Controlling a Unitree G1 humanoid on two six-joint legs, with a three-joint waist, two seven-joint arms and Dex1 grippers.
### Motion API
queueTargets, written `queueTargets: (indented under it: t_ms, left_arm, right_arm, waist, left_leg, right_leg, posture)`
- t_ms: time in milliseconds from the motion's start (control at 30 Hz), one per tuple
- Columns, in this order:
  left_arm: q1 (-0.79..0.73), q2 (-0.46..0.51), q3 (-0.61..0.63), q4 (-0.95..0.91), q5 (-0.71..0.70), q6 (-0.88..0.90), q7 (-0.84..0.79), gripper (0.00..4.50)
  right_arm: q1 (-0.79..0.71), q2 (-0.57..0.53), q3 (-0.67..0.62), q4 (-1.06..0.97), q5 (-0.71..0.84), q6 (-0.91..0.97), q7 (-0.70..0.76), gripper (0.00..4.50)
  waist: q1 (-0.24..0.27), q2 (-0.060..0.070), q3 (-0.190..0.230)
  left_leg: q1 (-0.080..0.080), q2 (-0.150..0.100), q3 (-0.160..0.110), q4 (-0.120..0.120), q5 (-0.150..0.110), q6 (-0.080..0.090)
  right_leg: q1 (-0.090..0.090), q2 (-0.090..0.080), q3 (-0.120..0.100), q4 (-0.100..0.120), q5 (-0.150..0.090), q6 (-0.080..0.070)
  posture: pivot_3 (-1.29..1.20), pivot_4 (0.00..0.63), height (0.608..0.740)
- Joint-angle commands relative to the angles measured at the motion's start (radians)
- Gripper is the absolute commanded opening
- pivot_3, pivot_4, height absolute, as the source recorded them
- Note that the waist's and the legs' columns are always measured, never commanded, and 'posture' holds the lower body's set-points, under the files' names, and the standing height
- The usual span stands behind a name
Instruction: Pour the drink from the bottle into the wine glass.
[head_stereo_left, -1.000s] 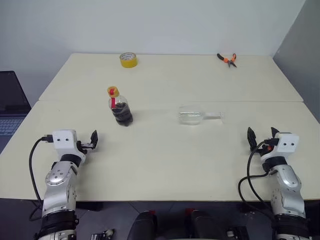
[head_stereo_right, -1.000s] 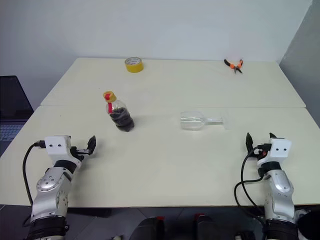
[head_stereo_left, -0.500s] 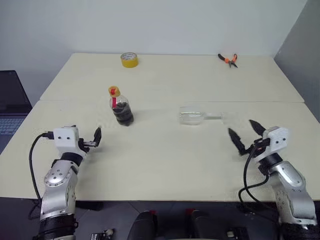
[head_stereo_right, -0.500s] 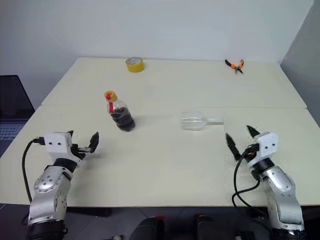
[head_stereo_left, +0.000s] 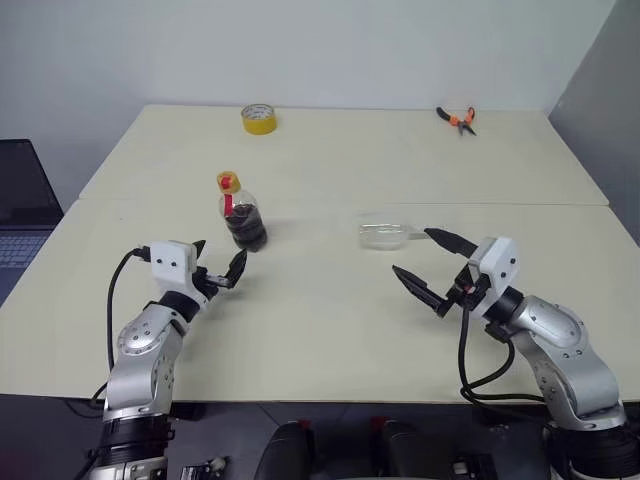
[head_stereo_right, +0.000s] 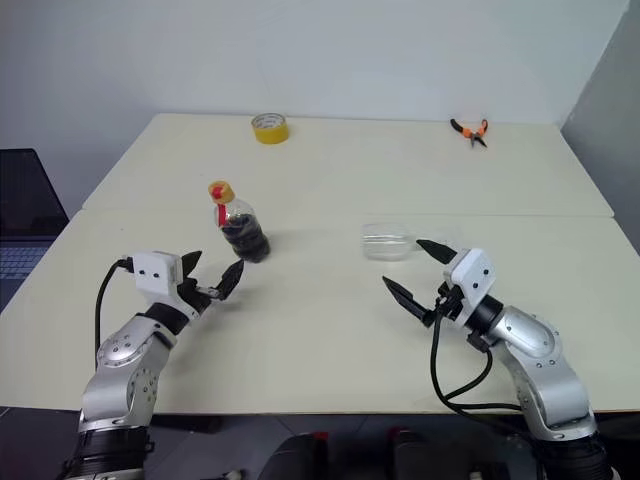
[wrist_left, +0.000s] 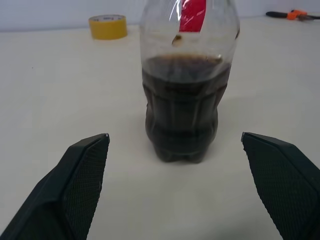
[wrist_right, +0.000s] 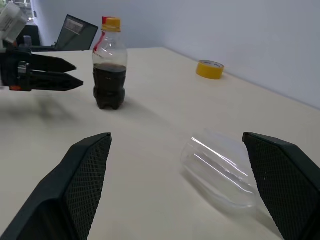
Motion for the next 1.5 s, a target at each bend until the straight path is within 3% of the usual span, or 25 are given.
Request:
queueTargets:
  t_ms: [33,867,1200,1333,1500]
  left_arm:
    - [-0.042,-0.008,-0.014,0.007,0.023,-0.032,0.015,4.49]
    - [-0.345,-0.097,-0.064,0.460,0.129,-0.256,0.067,4.49]
    - [-0.400,-0.105,-0.062,0.552,0.128,-0.308,0.054,4.49]
    - [-0.408,-0.106,-0.058,0.568,0.128,-0.319,0.056,3.28]
    - [-0.416,-0.104,-0.057,0.587,0.128,-0.335,0.055,2.28]
  right_arm:
    - [-0.009,0.004,-0.007,-0.030,0.007,-0.003,0.003,4.50]
    - [-0.080,0.049,0.015,-0.011,0.012,0.018,0.019,4.50]
    - [-0.082,0.056,0.014,-0.013,0.004,0.023,0.014,4.50]
    - [-0.078,0.058,0.015,-0.016,0.002,0.024,0.011,4.50]
    - [-0.077,0.061,0.016,-0.020,0.001,0.025,0.009,4.50]
  waist:
    - [0.000,-0.001,0.001]
    - [0.002,-0.005,0.003]
    - [0.006,-0.005,0.003]
    - [0.007,-0.005,0.003]
    - [0.006,-0.005,0.003]
  left_leg:
    - [0.000,0.000,0.000,0.000,0.000,0.000]
    - [0.000,0.000,-0.001,0.000,0.000,0.000]
    - [0.000,0.000,-0.001,0.001,0.000,0.000]
    - [0.000,0.000,-0.001,0.001,0.000,0.000]
    - [0.000,0.000,-0.001,0.001,0.000,0.000]
  right_leg:
    - [0.000,0.000,0.000,0.000,0.000,0.000]
    - [0.000,0.000,-0.002,0.001,0.000,0.000]
    - [0.000,0.000,-0.002,0.001,0.000,0.000]
    - [0.000,0.000,-0.002,0.001,0.000,0.000]
    - [0.000,0.000,-0.002,0.001,0.000,0.000]
  posture:
    - [0.00,0.150,0.740]
    - [0.00,0.150,0.740]
    - [0.00,0.150,0.740]
    - [0.00,0.150,0.740]
    - [0.00,0.150,0.740]
